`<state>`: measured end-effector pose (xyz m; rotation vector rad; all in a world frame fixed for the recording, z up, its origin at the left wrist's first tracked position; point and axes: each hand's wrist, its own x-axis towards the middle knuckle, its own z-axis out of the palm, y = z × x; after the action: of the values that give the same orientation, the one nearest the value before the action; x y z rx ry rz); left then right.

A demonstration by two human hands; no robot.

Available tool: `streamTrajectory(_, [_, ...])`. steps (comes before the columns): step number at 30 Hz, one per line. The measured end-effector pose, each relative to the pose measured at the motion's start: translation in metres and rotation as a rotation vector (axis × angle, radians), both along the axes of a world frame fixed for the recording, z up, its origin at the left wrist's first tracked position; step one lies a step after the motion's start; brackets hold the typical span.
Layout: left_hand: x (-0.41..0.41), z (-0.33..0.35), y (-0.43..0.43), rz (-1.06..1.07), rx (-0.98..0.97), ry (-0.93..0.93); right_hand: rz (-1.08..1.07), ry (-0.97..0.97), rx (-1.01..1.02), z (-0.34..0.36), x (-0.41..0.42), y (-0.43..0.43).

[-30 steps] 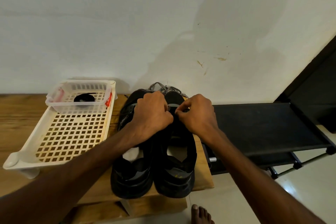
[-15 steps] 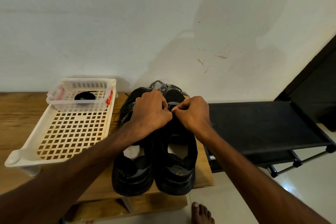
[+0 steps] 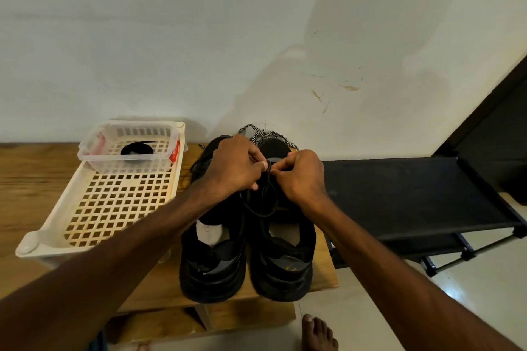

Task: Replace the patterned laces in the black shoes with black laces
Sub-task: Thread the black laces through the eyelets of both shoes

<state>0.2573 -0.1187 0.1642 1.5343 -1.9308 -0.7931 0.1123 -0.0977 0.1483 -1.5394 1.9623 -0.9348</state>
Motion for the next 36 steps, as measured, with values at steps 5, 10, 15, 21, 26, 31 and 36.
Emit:
streamTrajectory(5, [-0.003,-0.004,-0.005,-0.028,-0.108,-0.071,0.019,-0.053,0.072,0.005,-0.007,0.003])
streamTrajectory(10, [-0.007,-0.005,-0.008,-0.050,-0.042,-0.156,0.058,0.004,0.117,0.009,-0.011,0.003])
streamTrajectory(15, [0.009,0.018,-0.019,0.073,-0.068,0.170,0.101,0.061,0.140,0.010,-0.015,0.001])
streamTrajectory(21, [0.060,0.066,-0.041,0.325,0.044,1.321,0.225,0.255,0.026,0.011,-0.015,-0.002])
streamTrajectory(26, [0.042,0.042,-0.024,0.026,-0.088,0.373,0.198,0.393,-0.011,0.022,-0.029,-0.004])
streamTrajectory(31, [0.019,0.013,-0.004,-0.236,-0.260,-0.476,0.129,0.004,-0.084,0.045,-0.041,0.001])
streamTrajectory(36, [0.018,0.019,-0.007,-0.101,-0.294,-0.415,0.263,0.041,0.007,0.042,-0.035,0.005])
